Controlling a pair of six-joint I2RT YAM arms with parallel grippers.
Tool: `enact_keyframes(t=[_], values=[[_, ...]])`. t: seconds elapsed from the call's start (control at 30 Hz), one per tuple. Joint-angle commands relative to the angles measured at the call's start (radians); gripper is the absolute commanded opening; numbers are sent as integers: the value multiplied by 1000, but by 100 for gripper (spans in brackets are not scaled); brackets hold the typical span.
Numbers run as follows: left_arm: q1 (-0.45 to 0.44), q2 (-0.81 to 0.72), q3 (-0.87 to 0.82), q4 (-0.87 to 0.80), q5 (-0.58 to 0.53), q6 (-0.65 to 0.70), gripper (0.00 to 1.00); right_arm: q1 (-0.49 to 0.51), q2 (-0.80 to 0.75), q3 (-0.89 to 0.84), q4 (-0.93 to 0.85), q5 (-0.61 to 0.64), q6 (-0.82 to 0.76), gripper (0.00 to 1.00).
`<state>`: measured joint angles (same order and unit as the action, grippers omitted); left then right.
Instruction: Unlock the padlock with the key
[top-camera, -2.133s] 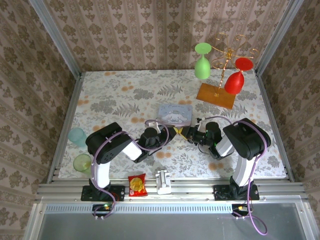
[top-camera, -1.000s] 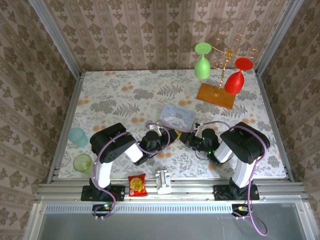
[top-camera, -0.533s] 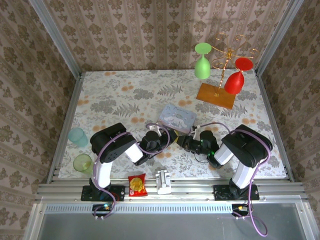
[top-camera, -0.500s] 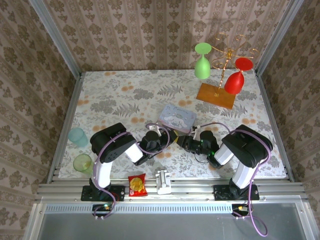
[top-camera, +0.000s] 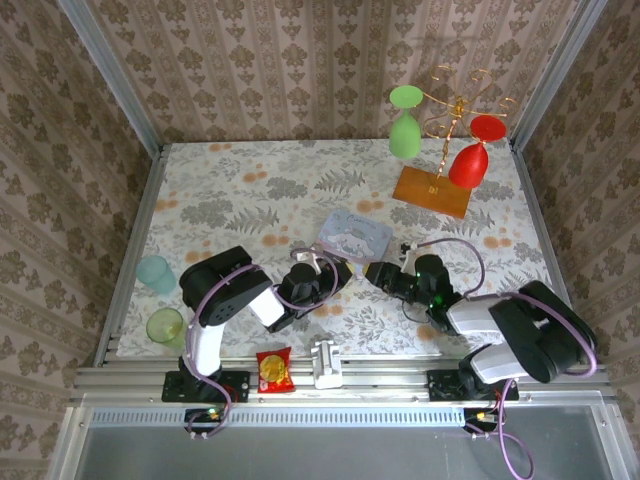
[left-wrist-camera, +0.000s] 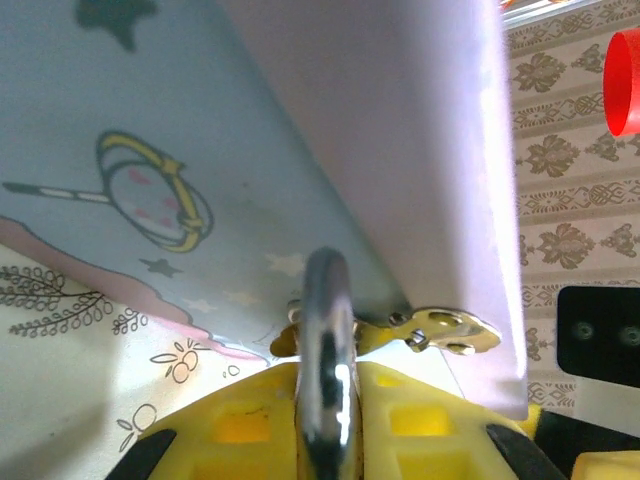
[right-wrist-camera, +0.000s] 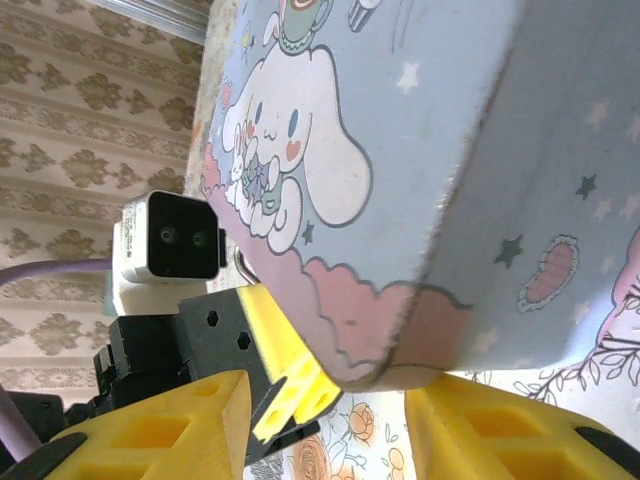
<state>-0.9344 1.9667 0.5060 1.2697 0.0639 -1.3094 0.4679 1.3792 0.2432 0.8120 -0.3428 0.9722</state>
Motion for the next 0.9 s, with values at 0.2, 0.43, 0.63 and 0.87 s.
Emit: enact_keyframes(t=[0.2, 0.43, 0.63, 0.87], values=[[-6, -78, -5, 35, 59, -41, 3, -70, -12, 86, -222, 78, -206, 45], [-7, -35, 16, 37, 98, -77, 3, -52, 93, 108, -71, -124, -257, 30], [-5, -48, 16, 37, 86, -77, 2, -28, 63, 25, -68, -22, -194, 32], [-5, -40, 19, 40, 106, -88, 0, -31, 141, 83, 0, -178, -215, 33]])
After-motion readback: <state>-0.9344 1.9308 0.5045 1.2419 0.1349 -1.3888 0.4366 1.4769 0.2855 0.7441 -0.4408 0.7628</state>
